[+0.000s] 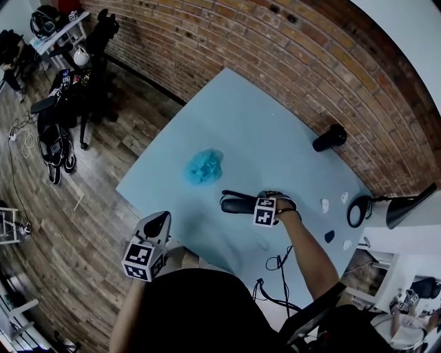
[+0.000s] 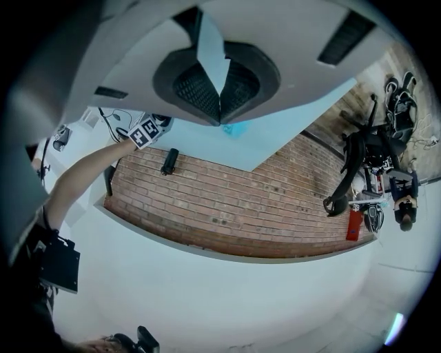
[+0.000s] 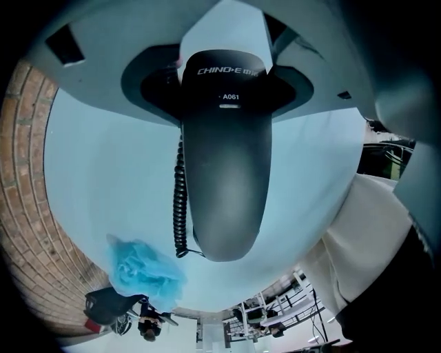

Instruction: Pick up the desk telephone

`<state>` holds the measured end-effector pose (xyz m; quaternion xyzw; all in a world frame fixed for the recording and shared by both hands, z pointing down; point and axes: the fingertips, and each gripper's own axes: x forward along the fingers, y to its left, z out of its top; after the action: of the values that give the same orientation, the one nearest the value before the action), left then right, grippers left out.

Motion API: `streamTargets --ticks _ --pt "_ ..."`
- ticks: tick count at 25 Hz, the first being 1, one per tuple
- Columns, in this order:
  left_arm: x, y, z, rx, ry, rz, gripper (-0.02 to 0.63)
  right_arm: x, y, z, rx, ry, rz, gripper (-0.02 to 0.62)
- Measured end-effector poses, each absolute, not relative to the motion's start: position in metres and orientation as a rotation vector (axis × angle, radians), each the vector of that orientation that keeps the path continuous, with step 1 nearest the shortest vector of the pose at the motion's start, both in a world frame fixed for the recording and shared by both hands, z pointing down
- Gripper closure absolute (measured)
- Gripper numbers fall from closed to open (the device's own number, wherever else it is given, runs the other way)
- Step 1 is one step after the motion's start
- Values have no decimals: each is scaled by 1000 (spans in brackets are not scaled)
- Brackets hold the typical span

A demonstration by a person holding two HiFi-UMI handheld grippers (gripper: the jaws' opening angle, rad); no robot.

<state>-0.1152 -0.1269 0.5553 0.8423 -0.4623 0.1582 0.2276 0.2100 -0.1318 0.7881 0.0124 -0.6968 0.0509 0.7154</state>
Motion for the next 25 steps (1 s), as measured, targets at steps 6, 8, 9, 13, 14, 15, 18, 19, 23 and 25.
streamTargets --ticks 6,8,9,13,14,15,18,19,23,25 --pt "-111 -132 556 2335 -1258 446 584 209 -133 788 6 -1533 125 272" --pt "-111 -133 559 2331 -1255 442 584 210 -134 788 14 -1530 125 272" --pt "-113 -133 560 2328 -1254 446 584 208 -135 788 11 -1528 121 272" --pt "-110 -131 569 2311 -1218 465 584 200 -134 790 6 -1547 132 272" --pt "-106 -132 570 2311 -1209 467 584 203 -134 790 7 -1546 136 272" --pt "-103 -134 570 2315 -1209 471 584 207 -134 789 8 -1542 137 272" --pt "-101 -137 568 2329 -1224 487 584 208 -135 788 5 -1551 132 272" --pt "-101 -136 568 2332 -1224 493 584 208 -135 787 6 -1558 133 272" --pt "-102 -136 570 2335 -1220 514 584 208 -135 788 11 -1559 134 271" --pt "-103 -135 570 2333 -1221 522 584 207 -135 788 10 -1559 135 270"
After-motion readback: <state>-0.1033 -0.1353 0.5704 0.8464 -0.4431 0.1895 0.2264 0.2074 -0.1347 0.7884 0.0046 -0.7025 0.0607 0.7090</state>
